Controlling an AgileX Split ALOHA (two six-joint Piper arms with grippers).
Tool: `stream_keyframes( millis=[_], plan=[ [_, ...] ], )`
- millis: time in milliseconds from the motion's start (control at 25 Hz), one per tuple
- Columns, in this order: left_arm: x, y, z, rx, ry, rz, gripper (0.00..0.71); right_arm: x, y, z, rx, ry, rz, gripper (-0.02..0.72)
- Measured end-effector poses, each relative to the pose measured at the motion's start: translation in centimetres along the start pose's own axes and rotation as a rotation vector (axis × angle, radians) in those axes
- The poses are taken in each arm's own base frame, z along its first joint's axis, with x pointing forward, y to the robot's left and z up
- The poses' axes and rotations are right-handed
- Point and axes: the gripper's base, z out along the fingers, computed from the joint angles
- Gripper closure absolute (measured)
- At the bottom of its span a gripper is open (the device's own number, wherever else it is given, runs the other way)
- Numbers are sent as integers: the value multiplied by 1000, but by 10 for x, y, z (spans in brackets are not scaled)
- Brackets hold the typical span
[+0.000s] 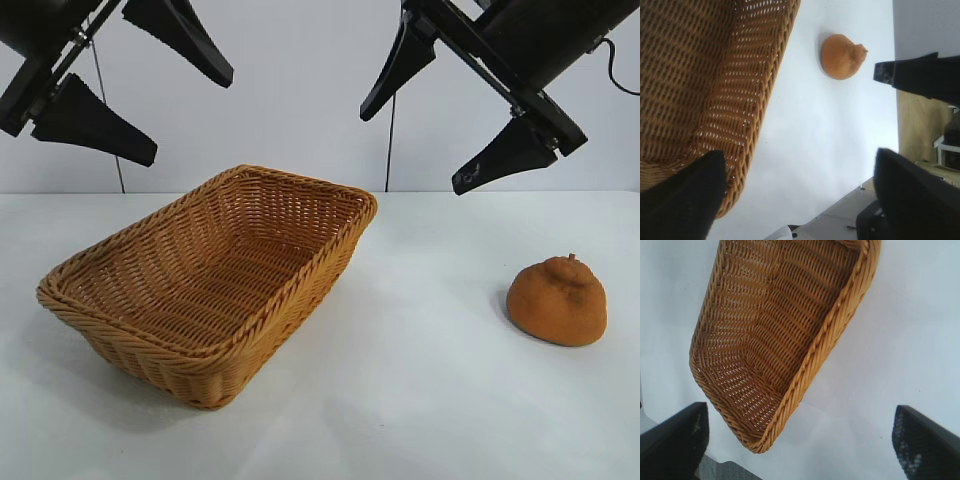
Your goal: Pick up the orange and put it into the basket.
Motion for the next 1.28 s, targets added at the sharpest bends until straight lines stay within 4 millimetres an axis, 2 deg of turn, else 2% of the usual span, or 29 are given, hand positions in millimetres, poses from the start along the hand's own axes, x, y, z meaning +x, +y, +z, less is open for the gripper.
stream_keyframes(
  millis=[360,520,760,920,1040,1280],
  plan=[
    [-1,0,0,-3,-12,-1,134,0,0,0,0,0,0,21],
    [0,0,-2,-16,-8,-55,134,0,0,0,4,1,-3,21],
    [20,-1,-20,-220,63,-128,134,0,-1,0,11,2,-8,21],
    [35,-14,-24,-343,34,-228,134,0,-1,0,11,2,-8,21],
    [42,-22,-16,-402,-17,-302,134,0,-1,0,11,2,-10,21],
    [45,-7,-8,-477,-155,-523,134,0,-1,0,11,2,-10,21]
  ],
)
